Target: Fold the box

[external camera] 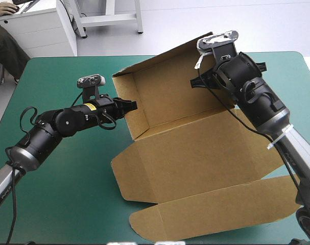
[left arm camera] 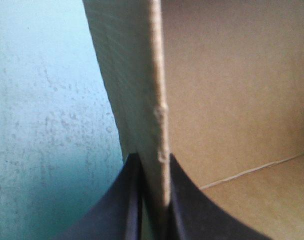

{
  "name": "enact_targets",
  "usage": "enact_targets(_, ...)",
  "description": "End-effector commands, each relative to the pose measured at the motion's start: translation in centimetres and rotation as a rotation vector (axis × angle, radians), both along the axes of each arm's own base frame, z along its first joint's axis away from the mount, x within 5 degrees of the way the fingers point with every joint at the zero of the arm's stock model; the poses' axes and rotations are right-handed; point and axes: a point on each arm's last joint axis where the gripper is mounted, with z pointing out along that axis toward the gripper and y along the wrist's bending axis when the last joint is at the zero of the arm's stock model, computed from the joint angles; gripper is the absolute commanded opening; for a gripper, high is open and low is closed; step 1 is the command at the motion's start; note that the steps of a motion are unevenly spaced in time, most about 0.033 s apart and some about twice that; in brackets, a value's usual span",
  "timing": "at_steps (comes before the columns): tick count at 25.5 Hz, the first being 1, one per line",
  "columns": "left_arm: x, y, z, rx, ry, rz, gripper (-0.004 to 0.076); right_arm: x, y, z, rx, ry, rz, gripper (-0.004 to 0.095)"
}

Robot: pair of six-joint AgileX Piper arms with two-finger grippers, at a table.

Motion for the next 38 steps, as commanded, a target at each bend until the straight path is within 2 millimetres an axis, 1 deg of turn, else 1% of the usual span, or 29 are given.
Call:
enact_targets(1,-1.1,-0.9,2.6,-0.114,-0.05,-0.023,-0.001,-1.3,0.9,2.2,0.193,-0.069,0.073,0.0)
enact_targets(4,-1.2,-0.9,2.8,-0.081,-0.058,-0.04,-0.001,-1.5,0.7,1.9,0.181,-0.029,0.053,-0.0001)
enact_targets(6,-1.0,-0.8,3.5,-0.013,-0.076,-0.057,-0.001,-1.6,0.2,1.5,0.143,0.025,0.042,-0.0001)
enact_targets(10,0.1,-0.8,5.1,0.104,-0.041,-0.057,-0.001,-0.9,-1.1,1.2,0.206,0.093,0.064,-0.0001)
enact_targets(14,2.0,-1.7,6.0,0.187,0.012,-0.098,-0.001,0.4,-2.6,0.5,0.328,0.182,0.08,-0.0001)
enact_targets(17,3.8,-2.6,6.2,0.244,0.05,-0.117,-0.001,1.5,-3.1,-0.3,0.407,0.243,0.103,-0.0001)
enact_targets(20,5.6,-3.2,5.1,0.303,0.138,-0.101,-0.001,2.2,-3.3,-0.9,0.413,0.264,0.097,-0.0001)
enact_targets(21,6.7,-3.5,3.8,0.347,0.209,-0.087,-0.001,2.6,-3.2,-1.6,0.398,0.28,0.092,0.0)
enact_targets(23,7.5,-3.9,2.5,0.372,0.268,-0.085,-0.001,3.0,-3.1,-2.7,0.385,0.315,0.085,0.0)
enact_targets(25,8.1,-4.1,1.3,0.39,0.309,-0.084,-0.001,3.1,-3.1,-4.2,0.37,0.365,0.072,0.0)
enact_targets(26,8.6,-4.4,0.3,0.4,0.345,-0.076,-0.001,3.1,-3.1,-5.8,0.351,0.419,0.06,-0.0001)
enact_targets(27,8.7,-4.4,0.0,0.405,0.35,-0.074,-0.001,3.1,-3.0,-6.4,0.339,0.437,0.063,-0.0001)
enact_targets(28,9.1,-4.6,-0.6,0.416,0.362,-0.074,-0.001,3.4,-3.1,-7.5,0.312,0.464,0.059,-0.0001)
enact_targets(29,9.3,-4.6,-1.0,0.421,0.375,-0.074,-0.001,3.8,-3.1,-8.2,0.288,0.478,0.046,0.0)
enact_targets(33,9.5,-4.8,-2.0,0.441,0.419,-0.081,-0.001,5.0,-2.7,-10.1,0.262,0.524,0.036,-0.0001)
enact_targets(38,9.7,-4.7,-2.2,0.456,0.418,-0.078,-0.001,6.1,-2.9,-11.7,0.2,0.543,0.008,0.0)
